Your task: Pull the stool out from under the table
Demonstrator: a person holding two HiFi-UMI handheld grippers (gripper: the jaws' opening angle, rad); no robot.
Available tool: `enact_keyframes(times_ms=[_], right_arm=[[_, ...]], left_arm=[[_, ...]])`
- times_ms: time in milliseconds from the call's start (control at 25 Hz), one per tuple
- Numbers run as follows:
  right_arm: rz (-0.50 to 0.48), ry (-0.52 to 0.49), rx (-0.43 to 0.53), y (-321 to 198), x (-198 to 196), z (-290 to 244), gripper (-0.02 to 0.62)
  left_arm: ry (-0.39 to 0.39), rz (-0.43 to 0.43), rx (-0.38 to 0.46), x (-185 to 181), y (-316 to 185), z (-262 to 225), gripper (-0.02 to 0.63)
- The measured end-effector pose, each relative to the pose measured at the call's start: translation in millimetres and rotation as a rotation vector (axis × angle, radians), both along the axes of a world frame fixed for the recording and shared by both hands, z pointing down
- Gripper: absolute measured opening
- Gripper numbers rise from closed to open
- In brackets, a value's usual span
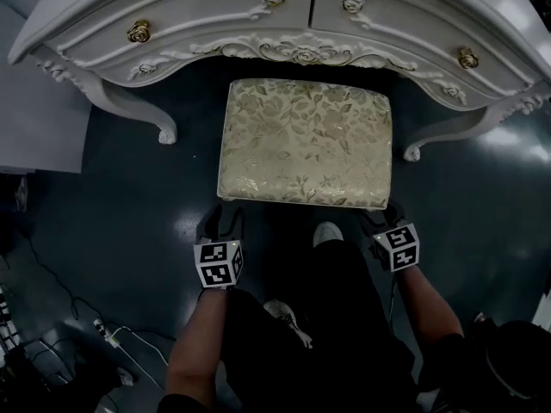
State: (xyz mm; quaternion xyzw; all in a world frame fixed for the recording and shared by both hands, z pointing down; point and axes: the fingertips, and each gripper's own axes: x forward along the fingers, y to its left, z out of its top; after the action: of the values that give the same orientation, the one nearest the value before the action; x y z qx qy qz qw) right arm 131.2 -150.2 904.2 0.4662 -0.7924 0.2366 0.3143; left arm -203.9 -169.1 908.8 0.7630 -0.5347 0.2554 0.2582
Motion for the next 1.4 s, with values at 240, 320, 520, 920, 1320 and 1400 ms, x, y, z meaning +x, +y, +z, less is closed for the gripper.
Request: enact_keyframes(times_ms=[240,320,520,920,1320,1400], right_arm=[[0.004,0.022,-0.068,29,15,-72,0.032],[-0.011,0.018,-0.068,34,10,-112,0.029],[-0.066,0.01,-0.063,48,-16,-224,0.028],[-0.051,-0.074,0.072,105,-66,-462,0.028],[-0.111,-0.174,0.189,176,-101,-605,0.028],[-0.136,-0.189,0.199,192,-103,-618,0.028]], left_arm=[[0.014,-0.068,-0.086,-6,47,-65,0.095],[0.01,-0.076,-0.101,-7,62,-99,0.018],[0.044,-0.058,-0.112,0,90,-207,0.008],[0.079,0.095,-0.029,16,162,-435,0.008],[0.088,0.249,0.131,65,222,-569,0.008],[0.097,0.255,0.149,76,237,-581,0.008]])
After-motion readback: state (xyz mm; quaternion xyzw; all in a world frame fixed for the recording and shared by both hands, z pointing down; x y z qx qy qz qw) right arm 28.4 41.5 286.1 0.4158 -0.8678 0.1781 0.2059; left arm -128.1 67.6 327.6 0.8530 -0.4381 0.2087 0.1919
